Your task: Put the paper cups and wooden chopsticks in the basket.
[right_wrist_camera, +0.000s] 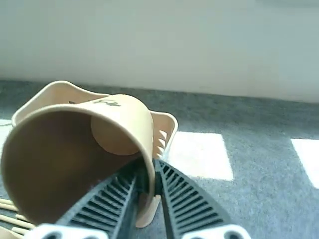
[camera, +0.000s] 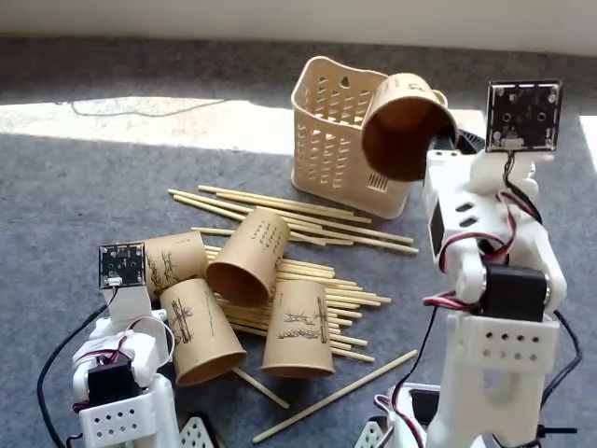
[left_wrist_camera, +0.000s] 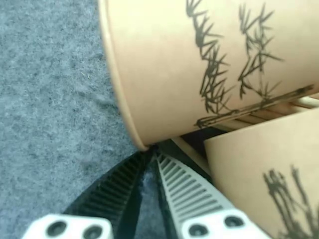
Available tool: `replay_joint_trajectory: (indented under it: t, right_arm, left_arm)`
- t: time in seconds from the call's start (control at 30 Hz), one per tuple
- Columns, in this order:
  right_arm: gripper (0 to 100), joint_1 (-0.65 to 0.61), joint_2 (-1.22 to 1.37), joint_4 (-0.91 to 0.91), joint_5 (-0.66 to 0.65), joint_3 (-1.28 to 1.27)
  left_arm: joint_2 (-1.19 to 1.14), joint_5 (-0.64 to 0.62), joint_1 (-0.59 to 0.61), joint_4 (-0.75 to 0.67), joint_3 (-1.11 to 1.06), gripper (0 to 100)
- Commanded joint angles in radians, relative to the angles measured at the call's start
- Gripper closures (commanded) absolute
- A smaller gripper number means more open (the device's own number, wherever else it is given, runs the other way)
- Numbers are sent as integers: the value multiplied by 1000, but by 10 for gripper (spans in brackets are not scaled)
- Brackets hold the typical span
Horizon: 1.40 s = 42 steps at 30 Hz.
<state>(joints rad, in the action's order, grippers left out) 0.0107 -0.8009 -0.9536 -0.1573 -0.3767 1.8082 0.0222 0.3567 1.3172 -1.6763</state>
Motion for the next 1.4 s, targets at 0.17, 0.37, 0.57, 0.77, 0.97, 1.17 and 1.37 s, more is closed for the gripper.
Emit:
replay_joint_trajectory:
  t: [0.17, 0.37, 0.57, 0.77, 0.97, 1.17, 1.37]
  right_arm:
    - [988, 24, 125, 31, 8, 18]
    - [917, 22, 130, 36, 8, 47]
    - [827, 18, 131, 99, 9, 45]
    - [827, -2, 131, 165, 9, 45]
    - [829, -28, 120, 159, 9, 41]
    - [937, -30, 120, 77, 9, 41]
    - [993, -30, 122, 51, 8, 31]
  left_arm:
    - [-2, 2, 2, 8, -21, 993]
    - [-2, 2, 2, 8, -21, 993]
    - [-2, 2, 2, 8, -21, 993]
    - [-2, 2, 2, 8, -21, 993]
    - [-2, 2, 2, 8, -21, 993]
    - [-2, 2, 2, 8, -21, 993]
    - [-2, 2, 2, 8, -21, 993]
